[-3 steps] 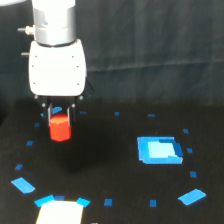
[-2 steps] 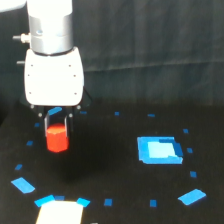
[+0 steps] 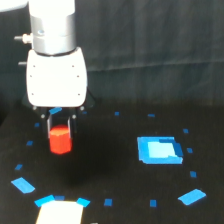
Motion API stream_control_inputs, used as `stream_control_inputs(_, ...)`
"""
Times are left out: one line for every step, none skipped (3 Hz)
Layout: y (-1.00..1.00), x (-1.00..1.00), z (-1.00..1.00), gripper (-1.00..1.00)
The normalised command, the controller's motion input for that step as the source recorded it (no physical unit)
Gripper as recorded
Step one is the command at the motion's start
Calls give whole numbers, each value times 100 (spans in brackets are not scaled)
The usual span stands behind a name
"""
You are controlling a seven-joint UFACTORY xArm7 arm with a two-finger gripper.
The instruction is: Pick up the red object from the table
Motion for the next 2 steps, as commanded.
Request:
stream_control_inputs(96, 10, 28, -100)
stream_control_inputs(7, 17, -40, -100)
